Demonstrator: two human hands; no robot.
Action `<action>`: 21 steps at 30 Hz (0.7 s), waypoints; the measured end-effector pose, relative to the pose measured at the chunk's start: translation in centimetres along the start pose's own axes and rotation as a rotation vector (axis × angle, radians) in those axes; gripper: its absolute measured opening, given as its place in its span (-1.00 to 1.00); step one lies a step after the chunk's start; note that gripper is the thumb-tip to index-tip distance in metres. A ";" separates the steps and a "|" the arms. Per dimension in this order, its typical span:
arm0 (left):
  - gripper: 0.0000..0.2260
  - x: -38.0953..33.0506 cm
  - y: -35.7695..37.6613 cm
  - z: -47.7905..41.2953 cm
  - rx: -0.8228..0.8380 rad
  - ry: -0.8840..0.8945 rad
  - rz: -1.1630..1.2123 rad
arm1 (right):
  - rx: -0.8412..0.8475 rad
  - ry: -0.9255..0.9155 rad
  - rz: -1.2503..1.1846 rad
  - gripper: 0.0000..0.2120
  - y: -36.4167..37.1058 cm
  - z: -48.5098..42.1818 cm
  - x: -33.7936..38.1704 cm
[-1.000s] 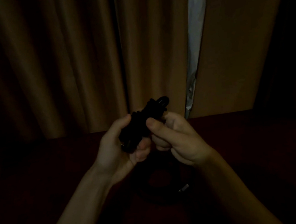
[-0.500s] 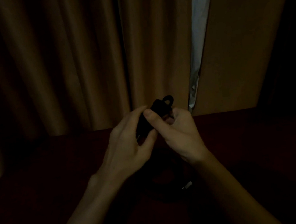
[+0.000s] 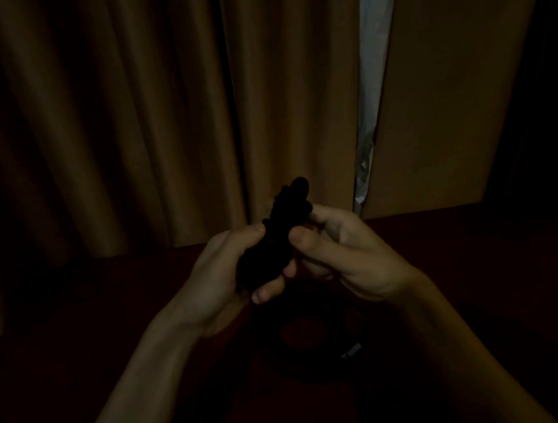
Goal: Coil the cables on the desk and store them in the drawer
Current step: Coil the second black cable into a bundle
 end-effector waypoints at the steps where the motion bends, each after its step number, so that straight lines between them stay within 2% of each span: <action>1: -0.58 0.0 0.1 0.1 0.037 -0.006 -0.003 | 0.036 0.006 0.000 -0.67 0.3 0.2 0.1; 3: -0.64 -0.3 0.0 0.1 0.010 0.007 -0.071 | 0.026 0.000 0.007 -0.70 0.3 0.3 0.2; 6: -0.75 -0.9 -1.2 0.0 -0.232 0.048 -0.363 | -0.095 -0.051 0.037 -0.59 -0.1 0.0 0.4; 7: -0.77 -1.3 -1.4 0.2 -0.306 0.106 -0.468 | -0.153 -0.063 0.062 -0.57 -0.5 0.0 0.3; 10: -0.53 -2.3 -0.3 0.7 -0.350 0.385 -0.826 | -0.299 -0.095 0.075 -0.58 -0.9 -0.1 0.3; 12: -0.51 -2.4 0.4 0.8 -0.412 0.542 -1.028 | -0.344 -0.098 0.110 -0.49 -0.7 -0.2 0.0; 14: -0.54 -2.4 0.2 1.0 -0.521 0.625 -1.128 | -0.353 -0.112 0.148 -0.51 -0.1 -0.4 0.0; 16: -0.56 -2.4 0.1 1.2 -0.577 0.664 -1.145 | -0.330 -0.120 0.177 -0.53 0.3 -0.6 0.0; 18: -0.61 -2.4 -0.2 1.4 -0.599 0.616 -1.079 | -0.266 -0.115 0.179 -0.57 0.2 -0.6 0.2; 21: -0.73 -2.0 -1.4 1.1 -0.560 0.438 -0.781 | -0.135 -0.038 0.080 -0.84 -0.2 -0.4 0.1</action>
Point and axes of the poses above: each hand's wrist, its own z-axis away from the middle knuckle, its own y-axis out of the palm, x = y × z, the point moved 6 cm from there along -z, towards the middle knuckle, and after that the axes turned 9 degrees about -z, right-handed, at the moved point
